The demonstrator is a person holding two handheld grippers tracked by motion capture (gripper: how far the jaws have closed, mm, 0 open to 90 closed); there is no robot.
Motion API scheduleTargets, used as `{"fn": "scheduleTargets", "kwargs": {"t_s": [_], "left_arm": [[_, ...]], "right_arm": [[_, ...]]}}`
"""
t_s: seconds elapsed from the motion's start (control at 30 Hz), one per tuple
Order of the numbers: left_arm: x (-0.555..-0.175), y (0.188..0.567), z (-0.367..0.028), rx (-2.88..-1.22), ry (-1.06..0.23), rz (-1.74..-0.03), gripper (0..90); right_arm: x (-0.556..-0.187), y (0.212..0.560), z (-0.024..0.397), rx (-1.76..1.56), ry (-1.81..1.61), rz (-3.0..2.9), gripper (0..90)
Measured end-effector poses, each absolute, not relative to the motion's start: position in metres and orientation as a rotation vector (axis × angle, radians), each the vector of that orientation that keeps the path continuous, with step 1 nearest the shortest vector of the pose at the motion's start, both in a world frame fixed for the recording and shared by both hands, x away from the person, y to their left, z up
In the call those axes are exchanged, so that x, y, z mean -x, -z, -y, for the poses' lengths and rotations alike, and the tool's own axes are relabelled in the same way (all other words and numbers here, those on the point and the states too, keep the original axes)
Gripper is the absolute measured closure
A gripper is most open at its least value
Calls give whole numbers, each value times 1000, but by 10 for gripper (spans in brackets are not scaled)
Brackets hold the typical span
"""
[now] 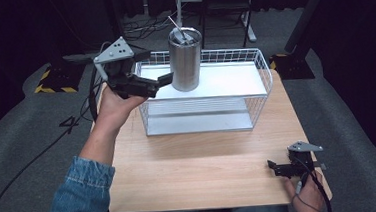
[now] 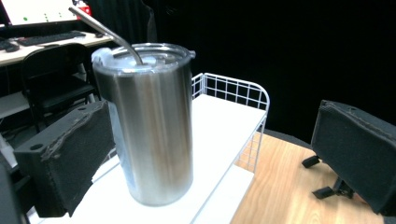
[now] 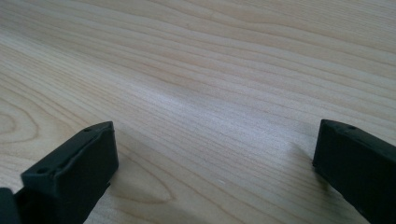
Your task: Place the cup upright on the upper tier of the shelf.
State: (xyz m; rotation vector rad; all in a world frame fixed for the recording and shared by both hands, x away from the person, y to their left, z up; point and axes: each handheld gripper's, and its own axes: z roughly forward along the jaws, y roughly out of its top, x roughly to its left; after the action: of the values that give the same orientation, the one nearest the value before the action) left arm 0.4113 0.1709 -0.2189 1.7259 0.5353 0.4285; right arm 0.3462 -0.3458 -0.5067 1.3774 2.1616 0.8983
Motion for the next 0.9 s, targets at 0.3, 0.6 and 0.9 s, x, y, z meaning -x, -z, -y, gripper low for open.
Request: {"fn": "scheduleTargets", "kwargs": {"t_s": [0.3,0.6,0.9], "left_arm": [[-381,233,-195,-1710,-429,-539,0],[-356,255,-209,-1712,-428,-519,0],[-337,289,-213,-1736,-411,-469,0]], "right_arm": [[-347,507,345,-1382,-898,-2158,2],[-347,507,345,-1382,-898,-2157,2],[-347,507,345,-1382,-898,-2157,2]]}}
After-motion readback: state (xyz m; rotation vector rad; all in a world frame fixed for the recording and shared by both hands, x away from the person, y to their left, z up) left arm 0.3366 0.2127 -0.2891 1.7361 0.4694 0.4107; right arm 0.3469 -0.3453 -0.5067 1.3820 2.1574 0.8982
